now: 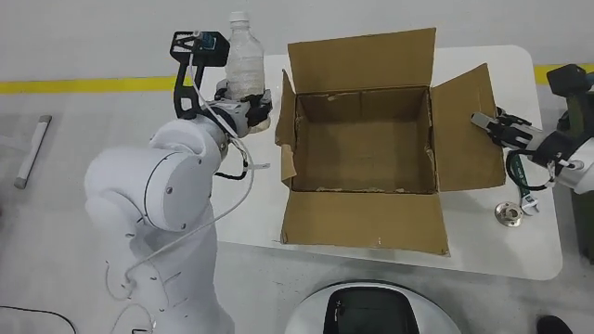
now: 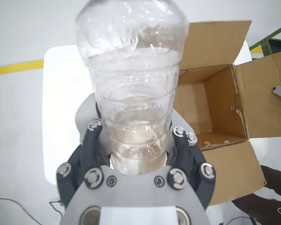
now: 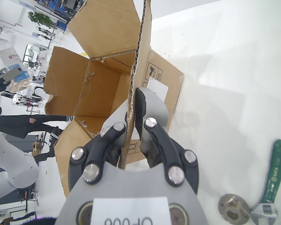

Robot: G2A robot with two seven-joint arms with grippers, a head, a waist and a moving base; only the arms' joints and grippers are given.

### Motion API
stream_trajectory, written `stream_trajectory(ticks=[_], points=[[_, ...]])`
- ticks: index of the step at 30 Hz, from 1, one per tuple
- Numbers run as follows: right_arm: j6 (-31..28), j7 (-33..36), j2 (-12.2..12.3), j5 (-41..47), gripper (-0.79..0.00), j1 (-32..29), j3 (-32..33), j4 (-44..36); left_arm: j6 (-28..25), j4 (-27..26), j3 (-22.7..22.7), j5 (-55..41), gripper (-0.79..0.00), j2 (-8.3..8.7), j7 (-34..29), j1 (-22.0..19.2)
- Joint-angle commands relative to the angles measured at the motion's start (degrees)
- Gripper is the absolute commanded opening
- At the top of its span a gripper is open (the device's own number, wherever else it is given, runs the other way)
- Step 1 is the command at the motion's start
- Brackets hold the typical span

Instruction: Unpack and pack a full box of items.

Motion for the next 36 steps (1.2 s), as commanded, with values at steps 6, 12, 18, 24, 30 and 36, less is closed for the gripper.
stream_trajectory(ticks=[6,12,18,24,30,36], points=[[0.52,-0.67,0.21,-0.21,-0.785,-0.03,-0.93,0.06,-0.38,2.31,-2.95,1.05,-0.785,0.57,0.64,-2.60],[0.84,-1.07,0.40,-0.16,-0.785,0.69,-1.65,-0.18,0.88,2.60,-0.80,-4.70,-0.785,0.44,-0.71,-3.55],[1.14,-1.50,0.57,0.27,-0.785,0.80,-1.93,-0.55,6.30,5.94,5.39,-14.29,-0.785,-0.21,-0.99,-2.46],[0.92,-1.43,0.81,0.95,-0.449,0.05,-0.81,-0.81,11.54,12.47,12.04,-21.42,-0.785,-0.89,-0.99,-2.56],[0.23,-1.36,1.16,0.66,0.000,-1.10,1.59,-1.06,14.04,18.78,15.44,-23.56,-0.785,-1.33,1.40,-1.37],[-0.38,-1.46,1.42,0.57,0.000,-2.26,3.00,-1.76,16.00,24.44,16.01,-25.71,-0.785,-1.46,3.35,-0.20]])
